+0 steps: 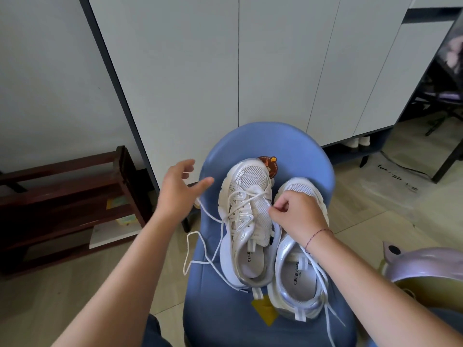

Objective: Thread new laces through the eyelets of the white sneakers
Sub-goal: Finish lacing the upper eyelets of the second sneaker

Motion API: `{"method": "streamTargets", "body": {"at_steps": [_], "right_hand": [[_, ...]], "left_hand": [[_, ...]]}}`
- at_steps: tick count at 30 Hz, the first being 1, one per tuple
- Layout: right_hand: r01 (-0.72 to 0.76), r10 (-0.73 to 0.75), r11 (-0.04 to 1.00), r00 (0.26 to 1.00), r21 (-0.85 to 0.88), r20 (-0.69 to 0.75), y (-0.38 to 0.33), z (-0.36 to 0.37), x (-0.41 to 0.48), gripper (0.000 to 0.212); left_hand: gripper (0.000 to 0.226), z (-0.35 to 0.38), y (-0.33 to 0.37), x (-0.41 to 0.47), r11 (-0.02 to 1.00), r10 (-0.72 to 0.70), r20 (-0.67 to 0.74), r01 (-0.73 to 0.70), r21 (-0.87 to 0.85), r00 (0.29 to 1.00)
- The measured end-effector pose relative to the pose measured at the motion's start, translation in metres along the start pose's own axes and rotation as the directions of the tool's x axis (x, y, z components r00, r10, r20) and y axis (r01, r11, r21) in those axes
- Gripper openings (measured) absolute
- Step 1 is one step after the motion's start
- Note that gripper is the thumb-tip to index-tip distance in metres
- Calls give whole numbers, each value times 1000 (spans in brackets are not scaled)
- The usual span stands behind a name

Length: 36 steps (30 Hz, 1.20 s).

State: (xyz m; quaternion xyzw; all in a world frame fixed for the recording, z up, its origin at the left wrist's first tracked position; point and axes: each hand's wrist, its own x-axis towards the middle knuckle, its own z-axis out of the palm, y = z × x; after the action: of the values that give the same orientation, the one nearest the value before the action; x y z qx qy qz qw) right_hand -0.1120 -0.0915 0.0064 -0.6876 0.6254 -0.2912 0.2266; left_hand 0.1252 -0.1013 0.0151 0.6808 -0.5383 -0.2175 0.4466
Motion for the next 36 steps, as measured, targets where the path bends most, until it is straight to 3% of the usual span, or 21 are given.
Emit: {"method": "streamTargets", "body": {"at_steps": [3,5,10,14,21,25,30,34,36], "right_hand": [[2,-2,1000,1000,9,7,1,1,1,16],[7,-7,1000,1000,13,7,1,2,2,18],[14,-14,1000,1000,11,9,3,2,2,19],[15,-15,1000,1000,7,7,4,3,3,18],[10,-10,1000,1000,7,7,3,4,3,21],[4,-4,1000,1000,11,0,2,3,3,23],[5,-5,1000,1000,14,-5,1,2,3,23],[10,-9,1000,1000,19,-7,2,2,3,22],[5,-4,1000,1000,21,-10,2,3,3,21]], "left_hand": [[42,23,9,-9,979,174,126,-186,87,977],[32,38,12,-14,965,213,212,-239,106,954],[17,51,16,-15,984,161,209,-172,36,965],[17,53,16,-12,975,216,272,-220,-15,938],[9,45,11,-7,971,203,356,-235,48,912],[12,29,3,1,974,185,201,-206,90,962],[16,4,-19,16,988,59,-49,-51,143,997],[25,-8,-37,25,990,-127,-330,139,14,935],[23,-6,-37,24,984,-172,-349,175,-22,921]]}}
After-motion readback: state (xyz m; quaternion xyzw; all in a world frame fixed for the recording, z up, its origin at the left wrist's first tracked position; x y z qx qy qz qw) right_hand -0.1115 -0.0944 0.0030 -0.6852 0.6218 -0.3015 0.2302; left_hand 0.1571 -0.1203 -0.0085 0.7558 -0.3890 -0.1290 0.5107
